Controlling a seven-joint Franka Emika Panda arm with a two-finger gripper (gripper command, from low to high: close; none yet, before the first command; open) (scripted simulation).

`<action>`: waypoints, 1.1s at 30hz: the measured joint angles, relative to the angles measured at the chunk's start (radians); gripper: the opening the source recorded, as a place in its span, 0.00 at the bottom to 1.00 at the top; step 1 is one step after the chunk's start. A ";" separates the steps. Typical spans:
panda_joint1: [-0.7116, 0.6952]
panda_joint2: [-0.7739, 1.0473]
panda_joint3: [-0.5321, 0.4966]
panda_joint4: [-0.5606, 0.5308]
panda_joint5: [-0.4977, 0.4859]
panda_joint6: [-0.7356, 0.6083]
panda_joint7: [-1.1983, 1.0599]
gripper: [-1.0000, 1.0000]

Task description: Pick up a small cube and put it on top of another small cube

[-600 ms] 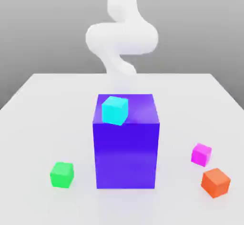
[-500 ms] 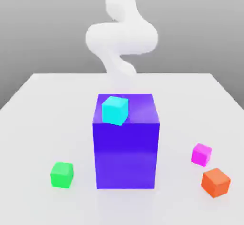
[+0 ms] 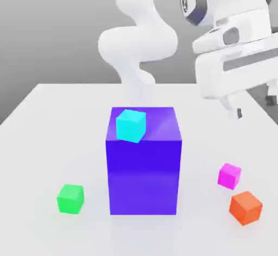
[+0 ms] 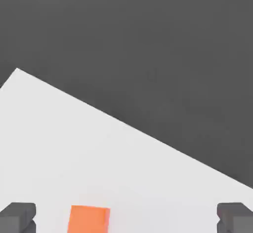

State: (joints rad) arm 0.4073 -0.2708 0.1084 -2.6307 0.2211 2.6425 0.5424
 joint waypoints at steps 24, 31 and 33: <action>0.279 0.558 -0.060 -0.153 -0.423 0.428 0.247 0.00; 0.247 0.486 -0.023 -0.165 -0.398 0.370 0.224 0.00; 0.226 0.426 0.009 -0.177 -0.356 0.323 0.193 0.00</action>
State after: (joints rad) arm 0.6331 0.1551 0.1172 -2.8082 -0.1350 2.9658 0.7353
